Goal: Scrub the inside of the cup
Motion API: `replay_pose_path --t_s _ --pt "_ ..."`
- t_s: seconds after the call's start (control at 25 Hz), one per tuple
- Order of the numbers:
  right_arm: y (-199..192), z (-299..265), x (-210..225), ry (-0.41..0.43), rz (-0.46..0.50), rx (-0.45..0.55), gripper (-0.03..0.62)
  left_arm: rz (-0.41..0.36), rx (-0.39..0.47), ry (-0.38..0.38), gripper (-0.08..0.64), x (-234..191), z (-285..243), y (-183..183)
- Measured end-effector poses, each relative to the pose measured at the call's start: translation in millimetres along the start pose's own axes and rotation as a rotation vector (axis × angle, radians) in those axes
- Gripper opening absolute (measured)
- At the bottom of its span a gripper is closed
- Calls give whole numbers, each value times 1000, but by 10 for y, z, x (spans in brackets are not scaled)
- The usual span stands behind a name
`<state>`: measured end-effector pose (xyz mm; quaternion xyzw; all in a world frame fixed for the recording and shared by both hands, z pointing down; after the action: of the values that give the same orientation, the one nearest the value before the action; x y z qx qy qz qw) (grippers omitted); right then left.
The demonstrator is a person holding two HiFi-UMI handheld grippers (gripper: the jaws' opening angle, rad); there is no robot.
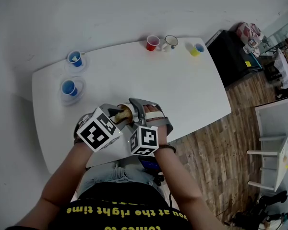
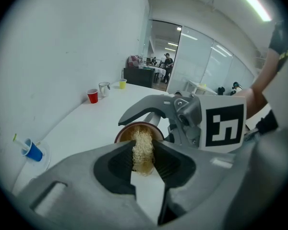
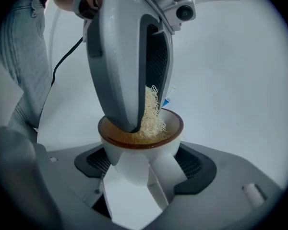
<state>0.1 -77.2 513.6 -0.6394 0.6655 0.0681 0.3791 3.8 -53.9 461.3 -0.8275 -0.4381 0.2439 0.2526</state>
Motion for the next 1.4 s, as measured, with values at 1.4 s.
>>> replay_pose_path --t_s 1.4 --pt "-13 64 -15 -4 -20 -13 394 -104 -59 25 100 37 -115 -14"
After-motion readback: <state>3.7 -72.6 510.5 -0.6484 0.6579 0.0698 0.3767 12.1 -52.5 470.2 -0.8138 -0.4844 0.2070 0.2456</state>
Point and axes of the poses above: the fingertips, and each gripper's own axes: z backward along the fingers, x to its right, y out of its top, the point moved 1 cm from there along z, backward along the fingers, and after that the axes turned 4 degrees about z, right-handed, at the moved point
